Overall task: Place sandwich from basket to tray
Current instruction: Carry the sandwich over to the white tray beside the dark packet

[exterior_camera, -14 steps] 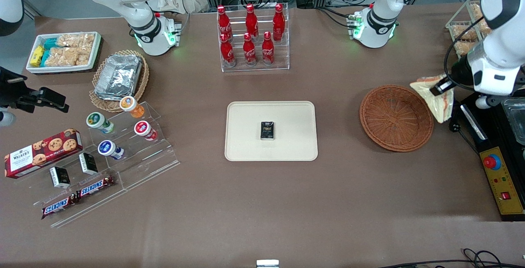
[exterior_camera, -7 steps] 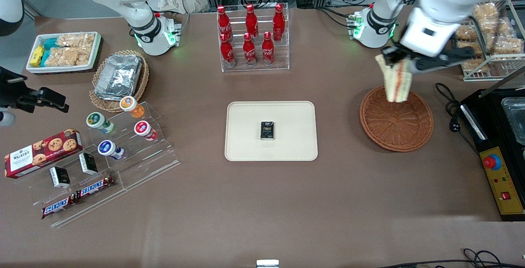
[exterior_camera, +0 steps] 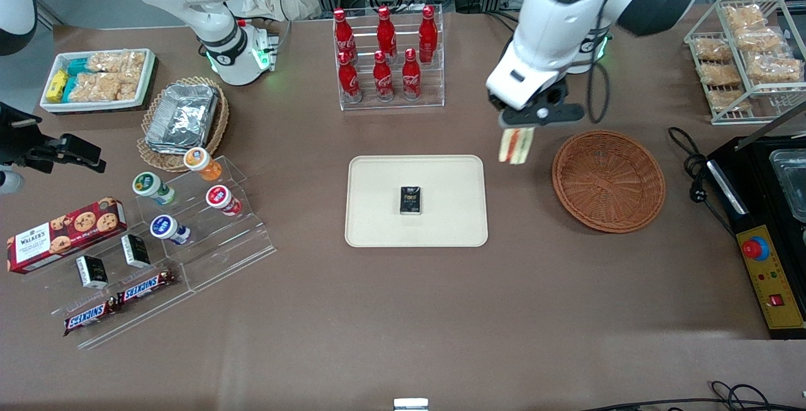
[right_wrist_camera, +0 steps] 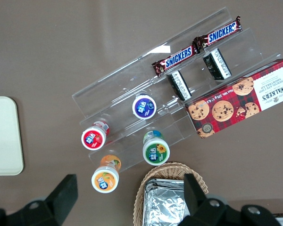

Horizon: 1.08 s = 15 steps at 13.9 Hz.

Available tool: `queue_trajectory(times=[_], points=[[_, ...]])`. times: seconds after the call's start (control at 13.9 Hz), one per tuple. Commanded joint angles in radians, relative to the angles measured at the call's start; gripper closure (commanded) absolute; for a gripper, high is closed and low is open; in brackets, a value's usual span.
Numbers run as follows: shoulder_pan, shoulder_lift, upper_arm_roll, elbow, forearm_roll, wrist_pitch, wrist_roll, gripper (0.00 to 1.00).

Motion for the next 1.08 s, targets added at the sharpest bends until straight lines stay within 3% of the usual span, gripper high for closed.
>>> queue_trajectory(times=[0.0, 0.29, 0.72, 1.01], points=[[0.007, 0.02, -0.018, -0.117, 0.006, 0.159, -0.008, 1.0], [-0.028, 0.17, -0.018, -0.17, 0.063, 0.334, -0.01, 1.0], [-0.035, 0.362, -0.016, -0.167, 0.137, 0.431, -0.01, 1.0], [-0.047, 0.457, -0.016, -0.147, 0.23, 0.465, -0.062, 1.0]])
